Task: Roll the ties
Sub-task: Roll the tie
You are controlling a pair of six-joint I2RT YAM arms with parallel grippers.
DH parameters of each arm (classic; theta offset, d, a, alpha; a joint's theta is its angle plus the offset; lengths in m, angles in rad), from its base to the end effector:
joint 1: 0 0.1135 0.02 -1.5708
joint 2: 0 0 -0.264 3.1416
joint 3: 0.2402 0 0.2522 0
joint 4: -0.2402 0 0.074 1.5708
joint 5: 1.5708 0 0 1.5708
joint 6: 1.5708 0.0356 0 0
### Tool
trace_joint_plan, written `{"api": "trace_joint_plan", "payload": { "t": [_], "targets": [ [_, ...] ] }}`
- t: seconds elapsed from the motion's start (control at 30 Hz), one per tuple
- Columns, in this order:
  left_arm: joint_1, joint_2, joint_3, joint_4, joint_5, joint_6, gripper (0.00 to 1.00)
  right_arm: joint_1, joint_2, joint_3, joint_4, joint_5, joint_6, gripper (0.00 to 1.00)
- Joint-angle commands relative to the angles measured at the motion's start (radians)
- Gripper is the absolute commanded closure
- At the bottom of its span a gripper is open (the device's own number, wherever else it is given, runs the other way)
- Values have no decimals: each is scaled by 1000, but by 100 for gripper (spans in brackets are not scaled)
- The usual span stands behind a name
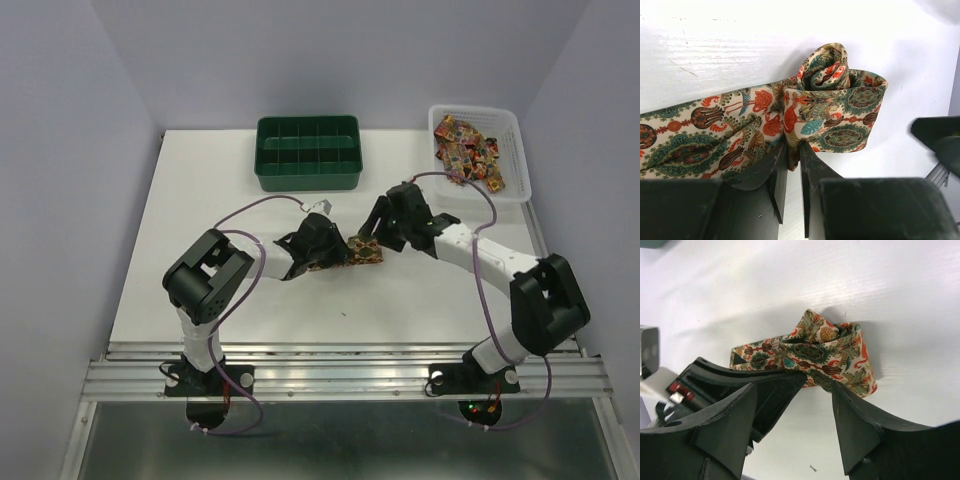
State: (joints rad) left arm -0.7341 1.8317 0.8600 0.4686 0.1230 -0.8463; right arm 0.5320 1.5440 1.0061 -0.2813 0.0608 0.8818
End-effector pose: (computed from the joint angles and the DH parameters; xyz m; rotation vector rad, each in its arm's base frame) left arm 0.2729 -0.2522 0.1474 -0.0445 2.2596 -1.0464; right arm 0.2845 0.1649 0.2234 0.4593 2.4285 0.5762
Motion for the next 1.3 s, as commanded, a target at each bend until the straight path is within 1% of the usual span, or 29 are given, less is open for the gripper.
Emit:
{"api": "trace_joint_plan", "payload": {
  "t": [0.0, 0.07, 0.17, 0.23, 0.33, 0.47, 0.6, 0.77, 0.9, 1.13, 1.27],
  "targets": [
    [-7, 1, 24, -15, 3, 19, 76, -29, -143, -113, 79, 77, -165, 34],
    [-7, 0, 22, -16, 9, 16, 76, -38, -221, -173, 172, 73, -252, 34],
    [-7, -2, 24, -18, 20, 18, 76, -41, -275, -273, 289, 36, -358, 34],
    [-10, -3, 27, -18, 33, 12, 76, -43, -285, -328, 371, 27, -366, 34],
    [-8, -8, 22, -16, 44, 9, 76, -44, -259, -366, 460, -18, -401, 36],
    [-11, -22, 13, -18, 38, 6, 76, -46, -219, -396, 568, -24, -403, 36],
    [-10, -25, 10, -22, 47, 6, 76, -55, -150, -374, 568, 4, -399, 37],
    [-11, -23, 2, -24, 50, 0, 75, -67, -110, -411, 645, -56, -382, 39],
    [-13, -22, 1, -24, 47, -10, 75, -79, -68, -440, 703, -154, -371, 41],
    [-13, -23, -6, -24, 43, -20, 75, -87, -38, -494, 751, -168, -348, 42],
    [-11, -26, -10, -24, 46, -20, 75, -92, -15, -520, 807, -177, -325, 44]
  ]
}}
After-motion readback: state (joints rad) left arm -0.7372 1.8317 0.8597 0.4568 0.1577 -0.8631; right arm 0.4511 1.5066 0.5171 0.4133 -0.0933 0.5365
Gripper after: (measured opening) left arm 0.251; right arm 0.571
